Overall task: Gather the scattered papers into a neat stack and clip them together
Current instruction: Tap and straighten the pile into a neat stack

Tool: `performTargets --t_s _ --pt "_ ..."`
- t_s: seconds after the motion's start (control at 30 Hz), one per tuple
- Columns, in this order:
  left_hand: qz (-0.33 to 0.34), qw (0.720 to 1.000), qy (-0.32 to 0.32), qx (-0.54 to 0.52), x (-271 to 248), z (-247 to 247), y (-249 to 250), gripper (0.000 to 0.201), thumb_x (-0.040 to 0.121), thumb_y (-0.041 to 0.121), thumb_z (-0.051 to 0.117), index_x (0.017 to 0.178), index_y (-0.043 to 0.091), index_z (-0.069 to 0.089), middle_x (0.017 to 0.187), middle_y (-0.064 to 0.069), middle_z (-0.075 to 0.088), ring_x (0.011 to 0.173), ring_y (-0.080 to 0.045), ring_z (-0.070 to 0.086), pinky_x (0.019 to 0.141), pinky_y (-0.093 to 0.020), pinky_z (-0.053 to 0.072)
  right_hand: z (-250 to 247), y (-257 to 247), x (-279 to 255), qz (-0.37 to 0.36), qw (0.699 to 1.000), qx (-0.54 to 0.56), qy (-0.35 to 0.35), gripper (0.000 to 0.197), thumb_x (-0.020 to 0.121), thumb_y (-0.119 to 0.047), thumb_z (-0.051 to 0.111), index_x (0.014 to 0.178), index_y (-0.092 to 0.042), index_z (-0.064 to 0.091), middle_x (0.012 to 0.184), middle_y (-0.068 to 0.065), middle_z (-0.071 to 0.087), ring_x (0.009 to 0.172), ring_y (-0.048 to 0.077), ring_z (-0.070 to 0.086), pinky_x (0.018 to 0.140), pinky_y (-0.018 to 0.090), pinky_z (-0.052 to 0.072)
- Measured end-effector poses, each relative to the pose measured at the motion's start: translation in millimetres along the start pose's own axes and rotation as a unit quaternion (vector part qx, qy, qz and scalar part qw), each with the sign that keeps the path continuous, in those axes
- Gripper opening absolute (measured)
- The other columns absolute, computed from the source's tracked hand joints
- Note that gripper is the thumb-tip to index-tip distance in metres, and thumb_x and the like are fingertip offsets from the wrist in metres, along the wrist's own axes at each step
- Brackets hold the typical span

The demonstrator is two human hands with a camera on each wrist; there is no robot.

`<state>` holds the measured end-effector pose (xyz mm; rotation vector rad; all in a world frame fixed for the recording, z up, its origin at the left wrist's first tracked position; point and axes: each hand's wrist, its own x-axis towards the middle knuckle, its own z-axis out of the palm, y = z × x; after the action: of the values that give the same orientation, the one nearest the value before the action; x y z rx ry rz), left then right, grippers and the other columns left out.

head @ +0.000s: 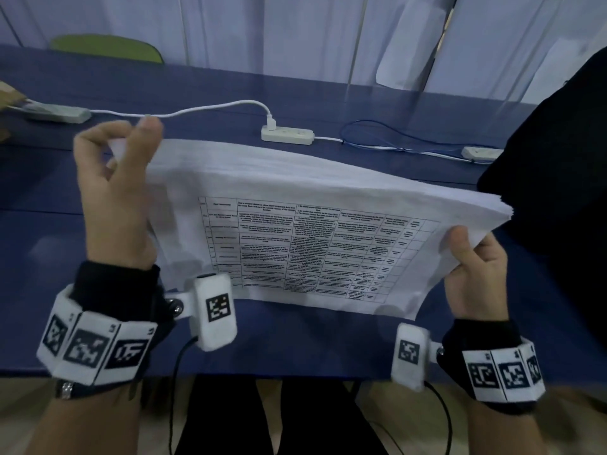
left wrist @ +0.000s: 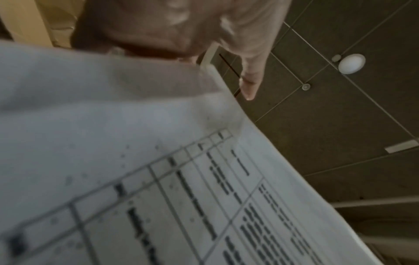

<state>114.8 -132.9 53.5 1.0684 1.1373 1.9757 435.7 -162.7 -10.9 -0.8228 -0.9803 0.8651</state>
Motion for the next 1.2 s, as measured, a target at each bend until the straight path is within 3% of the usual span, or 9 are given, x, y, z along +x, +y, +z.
performTargets --t_s 0.1,0.2,0.33,0.47,0.57,0.67,0.87,1.07,1.2 --pt "-0.013 0.999 0.039 0.015 6 -2 -6 0.023 0.074 0.021 0.06 0.057 0.025 0.046 0.048 0.017 0.052 0.055 0.001 0.045 0.064 -0.019 0.036 -5 1 1 0.004 1.0 0.009 -0.003 0.034 0.053 -0.053 0.079 0.073 -0.027 0.072 0.072 -0.014 0.07 0.074 0.0 0.064 0.073 0.016 0.052" --pt "-0.036 0.997 0.041 -0.051 7 -5 -10 0.014 0.076 0.011 0.047 0.069 0.023 0.047 0.059 0.014 0.06 0.063 -0.001 0.056 0.07 -0.021 0.043 -6 1 1 0.011 0.999 0.032 -0.013 0.036 0.056 -0.049 0.078 0.081 -0.024 0.073 0.08 -0.012 0.073 0.081 0.002 0.067 0.075 0.016 0.053" --pt "-0.038 0.998 -0.018 -0.042 1 -3 -11 0.01 0.081 0.015 0.045 0.082 0.023 0.051 0.068 0.015 0.056 0.054 0.006 0.056 0.055 -0.01 0.044 0 -2 1 0.011 0.999 0.023 -0.024 0.021 0.061 -0.036 0.069 0.08 -0.029 0.075 0.081 -0.014 0.074 0.081 -0.001 0.068 0.073 0.015 0.053" --pt "-0.036 0.997 -0.042 -0.056 1 -9 -10 0.021 0.069 0.038 0.056 0.088 0.028 0.05 0.094 0.0 0.061 0.08 -0.008 0.064 0.077 -0.025 0.048 -7 -4 3 -0.005 1.0 0.008 -0.018 0.003 0.071 -0.031 0.073 0.073 -0.03 0.072 0.07 -0.017 0.071 0.07 -0.004 0.064 0.069 0.012 0.051" --pt "0.007 0.994 -0.102 -0.031 -9 -12 -16 0.05 0.063 0.057 0.071 0.1 0.034 0.047 0.093 0.007 0.071 0.098 -0.015 0.06 0.089 -0.034 0.045 -6 -1 4 -0.007 0.999 0.0 -0.041 0.029 0.059 -0.049 0.076 0.082 -0.031 0.072 0.08 -0.015 0.073 0.08 -0.001 0.066 0.074 0.015 0.053" --pt "0.032 0.989 -0.139 -0.028 -7 -23 -29 0.075 0.052 0.055 0.079 0.112 0.032 0.041 0.094 0.014 0.072 0.092 0.002 0.065 0.085 -0.019 0.051 -7 -2 7 -0.006 1.0 0.003 -0.028 0.041 0.051 -0.055 0.079 0.082 -0.028 0.071 0.08 -0.013 0.073 0.079 0.0 0.066 0.075 0.016 0.053" --pt "-0.024 0.979 -0.2 0.003 -10 -10 -43 0.022 0.049 0.022 0.086 0.069 0.026 0.076 0.071 0.016 0.075 0.069 0.004 0.07 0.065 -0.013 0.055 4 3 12 0.01 0.998 -0.039 -0.048 0.044 0.046 -0.049 0.084 0.08 -0.023 0.076 0.082 -0.008 0.076 0.082 0.006 0.071 0.072 0.022 0.057" --pt "-0.019 0.973 -0.227 -0.025 -4 -27 -40 0.057 0.046 0.034 0.086 0.099 0.035 0.064 0.09 0.013 0.074 0.084 0.002 0.069 0.076 -0.016 0.056 -4 -3 21 -0.012 0.998 -0.038 -0.052 0.028 0.051 -0.029 0.087 0.075 -0.024 0.074 0.073 -0.014 0.075 0.073 -0.001 0.069 0.067 0.015 0.054" --pt "-0.084 0.959 -0.271 0.025 -8 -24 -57 0.062 0.027 0.048 0.09 0.084 0.028 0.075 0.089 0.012 0.077 0.086 -0.004 0.072 0.078 -0.021 0.058 0 14 15 0.026 0.995 -0.072 -0.065 0.054 0.05 -0.024 0.083 0.099 -0.018 0.064 0.089 -0.009 0.076 0.09 0.007 0.069 0.075 0.021 0.055"
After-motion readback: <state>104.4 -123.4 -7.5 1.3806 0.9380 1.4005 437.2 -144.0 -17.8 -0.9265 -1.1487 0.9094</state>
